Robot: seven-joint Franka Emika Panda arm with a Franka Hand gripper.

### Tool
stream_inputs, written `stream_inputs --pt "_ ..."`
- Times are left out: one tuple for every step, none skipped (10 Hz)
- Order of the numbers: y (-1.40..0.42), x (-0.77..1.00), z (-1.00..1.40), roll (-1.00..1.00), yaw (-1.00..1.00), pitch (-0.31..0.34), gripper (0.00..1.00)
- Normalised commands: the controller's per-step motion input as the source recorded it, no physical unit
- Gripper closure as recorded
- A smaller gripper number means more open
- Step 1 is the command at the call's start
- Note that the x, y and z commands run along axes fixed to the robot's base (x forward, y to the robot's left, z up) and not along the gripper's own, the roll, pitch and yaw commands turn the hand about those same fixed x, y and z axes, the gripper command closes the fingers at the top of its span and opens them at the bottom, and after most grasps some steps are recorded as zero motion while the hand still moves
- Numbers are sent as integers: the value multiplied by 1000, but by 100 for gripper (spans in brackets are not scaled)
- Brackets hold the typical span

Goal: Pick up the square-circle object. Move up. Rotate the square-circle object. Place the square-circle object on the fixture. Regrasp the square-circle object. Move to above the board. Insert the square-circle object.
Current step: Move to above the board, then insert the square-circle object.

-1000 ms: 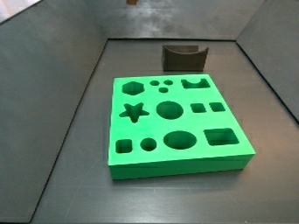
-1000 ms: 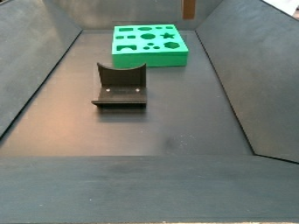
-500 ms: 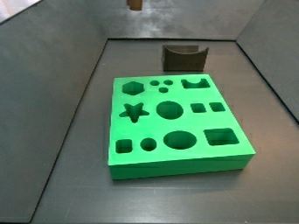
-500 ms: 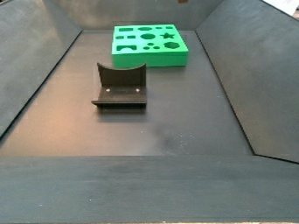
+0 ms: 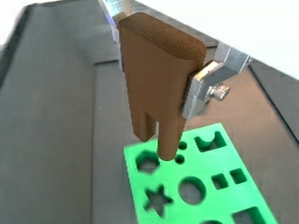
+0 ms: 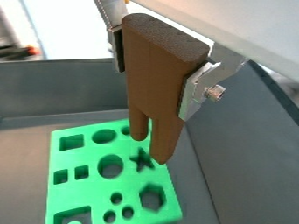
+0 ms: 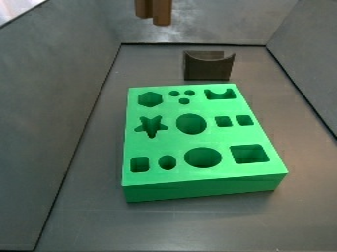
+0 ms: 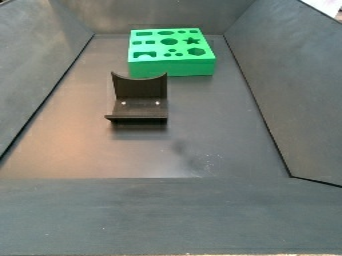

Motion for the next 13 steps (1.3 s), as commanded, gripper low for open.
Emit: stream_inputs --pt "-403 102 33 83 1000 4 100" --pt "-176 67 17 92 1000 9 100" --pt "-107 53 12 99 1000 11 100" --pt "-76 51 0 113 1000 15 100" --pt "-55 54 -3 124 1000 18 100" --pt "-42 56 -3 144 1000 23 100" --pt "-37 57 -1 155 1000 26 100" --pt "-35 57 0 201 1000 37 100" --pt "-34 57 3 227 1000 44 100" --pt "-31 59 8 231 758 54 100" --pt "-28 60 11 205 523 59 100" --pt "-27 63 17 168 257 63 100" --pt "0 0 0 -10 0 0 100"
